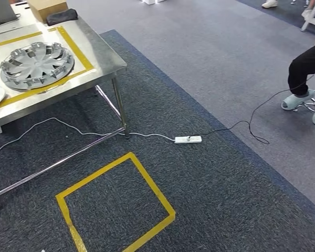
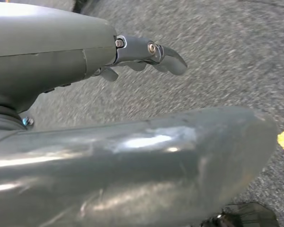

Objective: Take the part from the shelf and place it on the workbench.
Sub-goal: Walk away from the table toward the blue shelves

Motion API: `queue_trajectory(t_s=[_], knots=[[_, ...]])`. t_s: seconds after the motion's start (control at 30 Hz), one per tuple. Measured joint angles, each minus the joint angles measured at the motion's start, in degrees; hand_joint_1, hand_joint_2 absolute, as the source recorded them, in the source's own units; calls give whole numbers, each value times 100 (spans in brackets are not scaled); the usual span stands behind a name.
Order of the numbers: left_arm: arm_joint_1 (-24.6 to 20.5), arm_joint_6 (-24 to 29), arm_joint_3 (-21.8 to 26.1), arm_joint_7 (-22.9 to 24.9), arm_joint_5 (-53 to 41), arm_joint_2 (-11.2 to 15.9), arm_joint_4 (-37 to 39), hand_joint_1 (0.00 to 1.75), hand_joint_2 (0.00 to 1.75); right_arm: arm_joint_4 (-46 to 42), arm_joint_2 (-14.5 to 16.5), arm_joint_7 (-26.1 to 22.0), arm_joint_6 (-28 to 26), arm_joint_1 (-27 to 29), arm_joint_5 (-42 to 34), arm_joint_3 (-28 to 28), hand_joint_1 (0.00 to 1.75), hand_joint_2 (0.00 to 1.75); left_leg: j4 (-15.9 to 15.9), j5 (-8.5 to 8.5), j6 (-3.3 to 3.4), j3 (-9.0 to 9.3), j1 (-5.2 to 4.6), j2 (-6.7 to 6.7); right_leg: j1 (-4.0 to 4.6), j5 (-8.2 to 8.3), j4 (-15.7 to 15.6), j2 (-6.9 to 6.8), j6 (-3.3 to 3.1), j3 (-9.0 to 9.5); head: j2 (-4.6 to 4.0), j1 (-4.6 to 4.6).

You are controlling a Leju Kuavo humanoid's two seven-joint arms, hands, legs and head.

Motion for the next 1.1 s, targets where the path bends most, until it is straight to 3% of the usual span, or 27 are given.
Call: queue_trajectory(t_s=[0.03,0.1,0.17,0.23,0.3,0.33,0.37,0.4,0.47,0.53,0.6,0.63,0.7,0.73,0.8,0.83,0.87,0.93,1.0,1.07,1.1], knots=[[-5,-6,0,12,1,-1,1,0,0,0,0,4,4,-2,3,0,0,0,-128,6,18,47,7,-80,1,17,15,71,34,-45,1,-8],[-19,-22,0,31,0,-7,2,0,0,1,-1,9,11,23,8,0,0,0,-147,1,79,35,0,13,-11,54,19,167,101,-128,1,-9],[-22,-28,0,40,0,-9,2,0,0,1,-3,16,13,48,10,0,0,0,-155,26,161,31,3,165,-7,-67,186,-102,151,-233,0,30],[0,-29,1,46,0,0,2,0,0,1,-4,22,13,36,11,0,0,0,-160,37,212,25,-10,344,-2,-453,806,-504,194,-500,1,77],[24,-31,2,52,0,7,2,0,0,1,-4,23,13,23,11,1,0,0,-157,37,222,17,-30,536,-17,-799,1540,-620,229,-805,2,86],[24,-31,2,57,0,8,2,0,0,1,-4,23,13,21,11,2,0,0,-155,36,221,15,-36,627,-21,-831,1687,-634,236,-840,2,86],[17,-31,2,61,0,6,2,0,0,1,-4,23,13,25,11,2,0,0,-155,34,218,19,-39,710,-23,-756,1603,-651,237,-757,2,86],[9,-31,2,66,0,4,2,0,0,1,-4,23,13,29,12,2,0,0,-155,28,210,28,-41,784,-22,-603,1307,-699,230,-564,2,86],[-1,-31,2,70,0,2,2,0,0,1,-4,23,13,25,15,2,0,0,-146,5,171,55,-62,914,-9,-309,506,-939,198,-82,2,88],[-4,-32,2,72,0,4,2,0,0,1,-4,23,13,8,22,2,0,0,-136,-7,110,72,-92,1019,17,-208,121,-1067,130,120,1,72],[-21,-34,2,75,0,5,2,0,0,1,-4,23,13,8,27,1,0,0,-146,-1,43,82,-91,1121,39,-191,109,-947,46,69,1,59],[-34,-35,2,77,0,5,2,0,0,1,-4,23,13,12,27,1,0,0,-135,-25,5,80,-79,1088,36,-174,97,-883,8,54,2,56],[-41,-41,2,78,1,1,2,0,0,1,-4,25,13,6,26,1,0,0,126,-242,-52,-33,-59,836,14,-126,60,-758,-67,46,1,34],[-33,-52,3,78,2,-2,2,0,0,1,-4,26,13,-1,26,0,0,0,431,-429,-67,-175,-52,665,6,-106,52,-692,-93,30,1,22],[-4,-95,6,75,18,-4,3,0,0,1,-4,26,15,-8,20,0,0,0,1187,-768,-68,-543,-53,498,10,-78,52,-535,-120,-7,1,15],[5,-126,8,73,32,-2,4,0,0,1,-4,25,16,-3,15,0,0,0,1413,-802,-64,-665,-54,470,13,-69,54,-446,-121,-18,1,14],[8,-155,10,69,48,1,4,0,0,1,-4,25,17,4,9,0,0,0,1441,-721,-57,-697,-53,454,14,-60,56,-356,-114,-23,1,14],[5,-197,13,55,73,3,4,0,0,1,-4,25,21,15,-2,0,0,0,897,-309,-42,-457,-41,366,6,-41,63,-179,-86,-26,1,14],[1,-213,13,44,90,2,4,0,0,1,-4,24,27,6,-8,0,0,0,189,-24,-29,-133,-10,99,14,-25,93,-18,-36,-58,1,7],[-6,-222,14,39,103,1,4,0,0,1,-4,23,31,9,-8,0,0,0,-84,3,5,-26,-2,-37,11,7,98,117,36,-116,1,-3],[-11,-226,15,37,105,0,4,0,0,1,-4,23,31,26,-8,0,0,0,-94,7,37,-30,-6,18,-3,30,80,180,74,-147,1,-4]])
